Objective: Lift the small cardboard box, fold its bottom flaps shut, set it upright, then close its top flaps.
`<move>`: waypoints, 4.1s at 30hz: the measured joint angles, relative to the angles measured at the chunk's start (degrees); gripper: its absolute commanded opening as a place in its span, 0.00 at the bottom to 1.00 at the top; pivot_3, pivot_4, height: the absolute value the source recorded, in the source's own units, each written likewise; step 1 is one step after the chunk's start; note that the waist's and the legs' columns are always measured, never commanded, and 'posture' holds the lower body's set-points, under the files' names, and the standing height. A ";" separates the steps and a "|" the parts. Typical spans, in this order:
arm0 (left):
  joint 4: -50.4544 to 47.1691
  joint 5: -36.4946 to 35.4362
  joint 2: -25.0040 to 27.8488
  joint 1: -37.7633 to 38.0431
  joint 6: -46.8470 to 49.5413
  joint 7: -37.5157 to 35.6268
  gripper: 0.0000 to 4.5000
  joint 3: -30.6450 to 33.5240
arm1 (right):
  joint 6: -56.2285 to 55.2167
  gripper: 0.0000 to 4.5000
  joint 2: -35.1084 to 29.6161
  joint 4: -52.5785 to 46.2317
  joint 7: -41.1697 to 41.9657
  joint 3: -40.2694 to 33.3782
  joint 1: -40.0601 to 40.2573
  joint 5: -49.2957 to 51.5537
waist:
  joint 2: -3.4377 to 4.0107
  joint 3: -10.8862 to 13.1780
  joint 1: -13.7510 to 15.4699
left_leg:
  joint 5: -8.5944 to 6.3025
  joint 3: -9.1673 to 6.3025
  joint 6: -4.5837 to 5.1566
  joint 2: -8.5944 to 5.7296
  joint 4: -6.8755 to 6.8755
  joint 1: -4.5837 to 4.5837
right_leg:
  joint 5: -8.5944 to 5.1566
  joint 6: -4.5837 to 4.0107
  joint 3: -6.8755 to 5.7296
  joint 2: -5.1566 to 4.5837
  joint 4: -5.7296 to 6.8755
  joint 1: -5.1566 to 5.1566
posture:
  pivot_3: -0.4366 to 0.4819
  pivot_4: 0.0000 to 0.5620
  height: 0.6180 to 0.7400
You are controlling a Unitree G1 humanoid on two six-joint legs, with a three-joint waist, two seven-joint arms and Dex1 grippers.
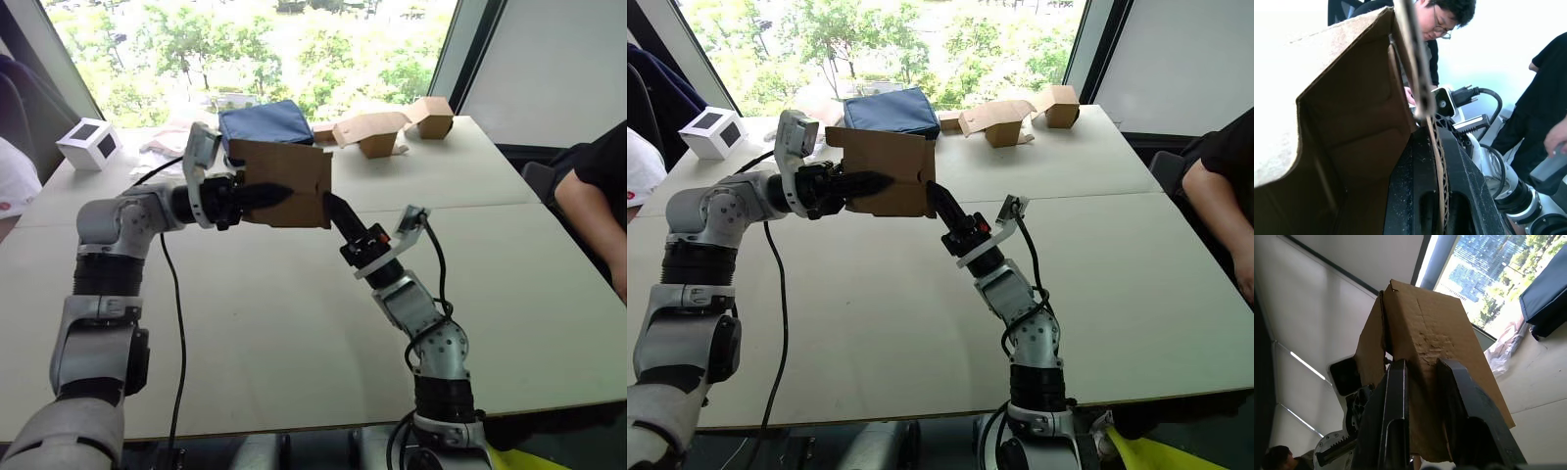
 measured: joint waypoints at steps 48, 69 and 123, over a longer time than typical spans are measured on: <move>0.53 -1.61 -0.30 -0.16 3.32 0.30 0.00 1.79 | 0.03 0.21 -1.60 -3.37 3.13 0.71 1.03 -1.59 | 0.00 0.00 0.02 | 0.01 -0.01 -0.02 0.00 0.02 0.01 | 0.00 0.00 0.00 0.01 0.01 0.01 | 0.48 0.27 1.00; 1.87 -0.75 -1.44 -0.37 0.71 0.47 0.00 1.12 | 0.40 0.21 -0.45 -3.18 1.62 0.86 -0.42 2.06 | 0.00 0.00 0.04 | 0.01 -0.01 -0.02 0.00 0.01 0.00 | 0.00 0.00 0.00 0.00 0.01 0.00 | 0.48 0.27 1.00; -8.07 34.68 5.08 -18.20 -8.86 -15.91 0.00 -49.03 | 5.26 0.01 -57.24 -35.54 15.19 3.36 25.76 -32.59 | -0.15 0.11 0.56 | -0.12 0.00 0.21 0.03 0.27 -0.03 | -0.07 0.09 -0.05 0.07 -0.15 0.35 | 0.48 0.27 1.00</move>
